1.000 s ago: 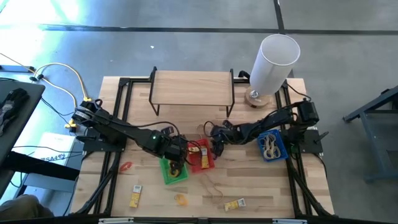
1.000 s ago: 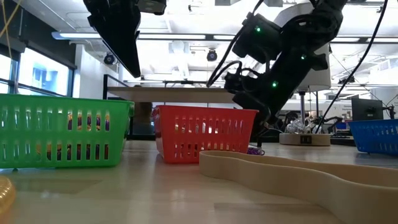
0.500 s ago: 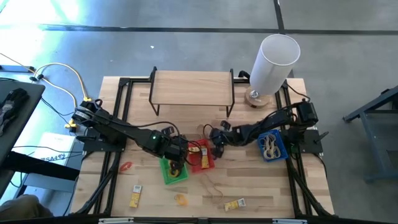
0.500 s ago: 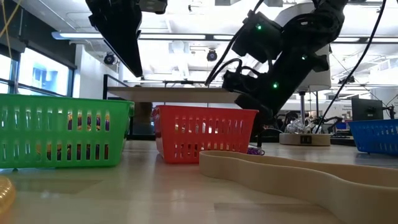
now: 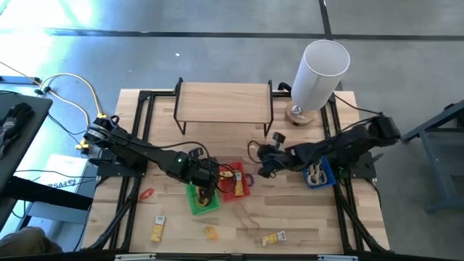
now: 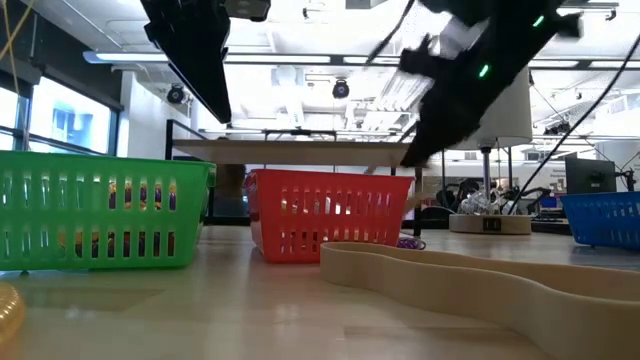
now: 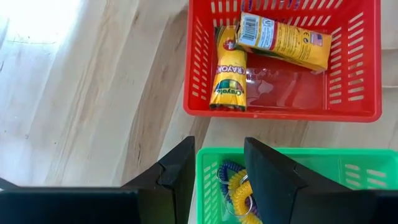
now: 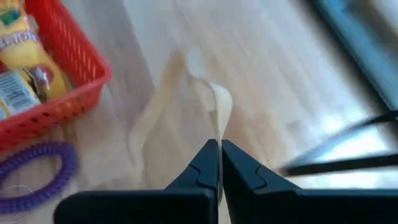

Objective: Pick & Place Office Desk Supplies
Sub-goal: Put the white rubber band into the blue bin

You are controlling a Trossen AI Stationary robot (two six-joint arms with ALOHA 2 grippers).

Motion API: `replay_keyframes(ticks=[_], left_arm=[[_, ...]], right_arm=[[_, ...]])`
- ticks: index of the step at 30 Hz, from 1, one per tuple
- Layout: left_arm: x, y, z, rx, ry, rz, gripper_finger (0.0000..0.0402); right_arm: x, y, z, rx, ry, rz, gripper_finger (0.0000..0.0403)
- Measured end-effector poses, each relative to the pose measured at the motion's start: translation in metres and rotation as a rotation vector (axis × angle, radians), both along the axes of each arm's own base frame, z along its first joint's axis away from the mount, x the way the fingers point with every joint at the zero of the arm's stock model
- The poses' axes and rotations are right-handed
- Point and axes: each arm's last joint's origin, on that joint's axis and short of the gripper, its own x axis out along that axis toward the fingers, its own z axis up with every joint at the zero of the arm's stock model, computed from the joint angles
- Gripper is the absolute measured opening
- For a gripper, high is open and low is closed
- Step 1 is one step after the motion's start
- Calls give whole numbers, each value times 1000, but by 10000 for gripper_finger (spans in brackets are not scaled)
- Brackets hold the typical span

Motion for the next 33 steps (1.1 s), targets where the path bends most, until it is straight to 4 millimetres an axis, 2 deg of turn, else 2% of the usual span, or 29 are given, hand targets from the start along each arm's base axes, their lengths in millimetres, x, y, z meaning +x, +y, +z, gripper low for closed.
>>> replay_keyframes(ticks=[7, 14, 18, 24, 33], left_arm=[[0, 0, 0, 2, -2, -7, 130], [1, 0, 0, 10, -6, -17, 130], [1, 0, 0, 9, -12, -17, 130], [1, 0, 0, 9, -11, -17, 130], [6, 2, 2, 13, -42, -34, 130]], right_arm=[[-37, 20, 46, -34, -119, -22, 3], [-71, 49, 81, -83, -272, 56, 3], [-90, 55, 88, -95, -297, 60, 3], [-108, 51, 87, 18, -222, 33, 3], [-124, 43, 109, 129, -7, -186, 3]])
